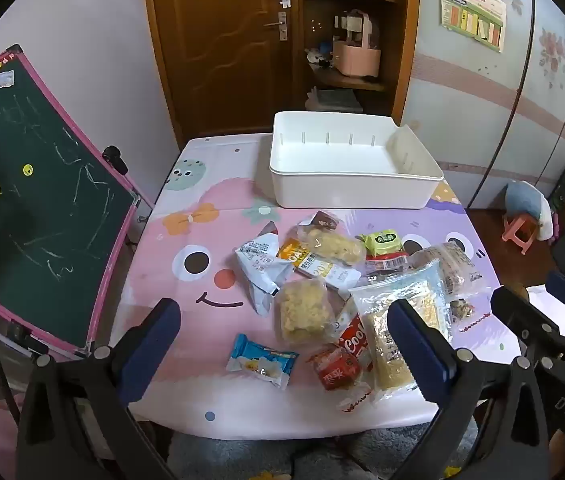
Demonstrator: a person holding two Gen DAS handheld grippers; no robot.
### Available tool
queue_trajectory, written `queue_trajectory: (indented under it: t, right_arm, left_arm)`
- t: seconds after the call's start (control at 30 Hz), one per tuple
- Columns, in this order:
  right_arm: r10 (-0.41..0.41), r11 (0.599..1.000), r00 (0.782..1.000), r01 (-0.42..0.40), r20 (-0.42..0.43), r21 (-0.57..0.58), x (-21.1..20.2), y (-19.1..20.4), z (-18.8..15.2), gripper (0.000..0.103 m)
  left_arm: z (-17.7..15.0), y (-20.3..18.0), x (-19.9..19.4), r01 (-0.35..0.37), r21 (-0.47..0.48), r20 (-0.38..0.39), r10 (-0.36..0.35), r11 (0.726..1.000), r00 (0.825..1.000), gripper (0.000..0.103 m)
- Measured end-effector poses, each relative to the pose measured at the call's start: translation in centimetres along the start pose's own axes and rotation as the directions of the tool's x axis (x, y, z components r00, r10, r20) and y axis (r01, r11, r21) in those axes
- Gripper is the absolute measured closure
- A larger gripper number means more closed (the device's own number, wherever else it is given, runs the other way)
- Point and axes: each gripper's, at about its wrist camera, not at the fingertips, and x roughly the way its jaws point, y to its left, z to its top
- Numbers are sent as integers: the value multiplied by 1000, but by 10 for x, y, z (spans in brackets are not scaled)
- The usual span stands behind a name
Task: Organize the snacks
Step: 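Move both grippers toward the snack pile on the table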
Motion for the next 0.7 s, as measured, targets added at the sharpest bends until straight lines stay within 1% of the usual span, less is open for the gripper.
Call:
queue_trajectory:
  t: [0.13, 0.2, 0.33, 0.4, 0.47, 0.7]
  right_arm:
    - [1, 1000, 1000, -1, 6, -8, 0, -2, 3, 19]
    - [0, 1000, 1000, 0, 12, -17, 0, 1, -4, 19]
    - [-4, 1000, 1000, 4, -7, -9, 10, 6, -11, 19]
    - [-6, 1000, 1000, 5, -8, -10, 6, 7, -10, 19]
    - [4, 1000, 1000, -4, -23, 6, 9, -2, -2, 19]
    - [6, 1000, 1000, -6, -27, 14, 11, -5, -2, 19]
  left_arm:
    - [-3, -1, -3, -2, 5, -9, 2, 1000, 1000, 0]
    - [-4, 1, -1, -4, 13, -15, 5, 1000, 1000, 0]
    - [-8, -3, 6, 7, 27, -42, -6, 1000, 999, 0]
    - [-5, -5, 7, 9, 27, -55, -8, 1000, 998, 0]
    - [-2, -5, 7, 12, 27, -58, -11, 1000, 998, 0]
    - [0, -7, 8, 16, 28, -61, -14, 999, 998, 1]
